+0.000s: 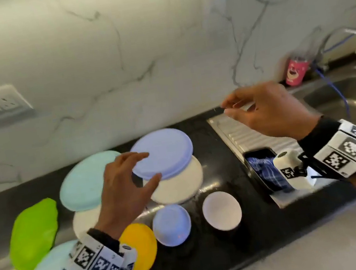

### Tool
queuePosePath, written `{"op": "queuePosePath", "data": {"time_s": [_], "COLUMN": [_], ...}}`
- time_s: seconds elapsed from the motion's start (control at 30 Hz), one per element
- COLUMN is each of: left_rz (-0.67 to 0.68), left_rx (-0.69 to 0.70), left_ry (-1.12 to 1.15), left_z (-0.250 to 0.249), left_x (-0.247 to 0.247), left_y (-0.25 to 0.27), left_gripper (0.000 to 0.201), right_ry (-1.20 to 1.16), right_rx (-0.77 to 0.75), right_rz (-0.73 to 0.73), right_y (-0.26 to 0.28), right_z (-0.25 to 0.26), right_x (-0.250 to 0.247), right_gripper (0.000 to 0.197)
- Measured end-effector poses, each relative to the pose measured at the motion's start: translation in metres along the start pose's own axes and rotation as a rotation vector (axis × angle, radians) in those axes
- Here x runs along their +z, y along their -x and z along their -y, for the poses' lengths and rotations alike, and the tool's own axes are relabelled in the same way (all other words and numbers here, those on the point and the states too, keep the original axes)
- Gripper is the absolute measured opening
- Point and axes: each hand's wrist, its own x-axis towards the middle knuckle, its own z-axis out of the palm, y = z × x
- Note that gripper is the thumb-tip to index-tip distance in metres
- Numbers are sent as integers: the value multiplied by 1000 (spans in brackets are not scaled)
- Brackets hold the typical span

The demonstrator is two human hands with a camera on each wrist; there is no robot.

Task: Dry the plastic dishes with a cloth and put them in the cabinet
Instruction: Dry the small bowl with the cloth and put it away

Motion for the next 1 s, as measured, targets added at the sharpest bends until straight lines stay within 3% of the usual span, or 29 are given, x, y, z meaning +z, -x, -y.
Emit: {"op": "queuePosePath", "data": {"time_s": [0.13,0.3,0.5,0.57,0.67,0.77,0.9,1.0], "left_rz": [-216,-435,-680,-691,-594,-537,-558,-567], "left_rx": [136,280,371,346,220,141,138,106], "left_ry": [-167,-290,-417,-502,-625,-681,-760,-804], "left_z": [-8,-33,-57,-52,-30,-7,4,2], "left_x": [-106,-206,-267,-277,-281,-272,-259,-254], "left_y": [-57,-111,-150,-165,-189,-206,-220,-233], "left_gripper": [43,48,61,72,97,118,133,135], "right_ry": [55,124,226,267,342,487,683,692], "right_rx": [-224,-462,-645,-700,-742,-703,-713,-673], "right_rz": [-140,-290,-424,-442,-437,-421,-460,-552], "right_y": [-42,-89,-140,-155,-176,-200,-224,-237], "right_z": [92,161,201,217,235,245,255,268], "right_x": [-40,-68,-75,-68,-48,-24,8,25], "right_gripper": [17,33,39,45,57,82,115,122]}}
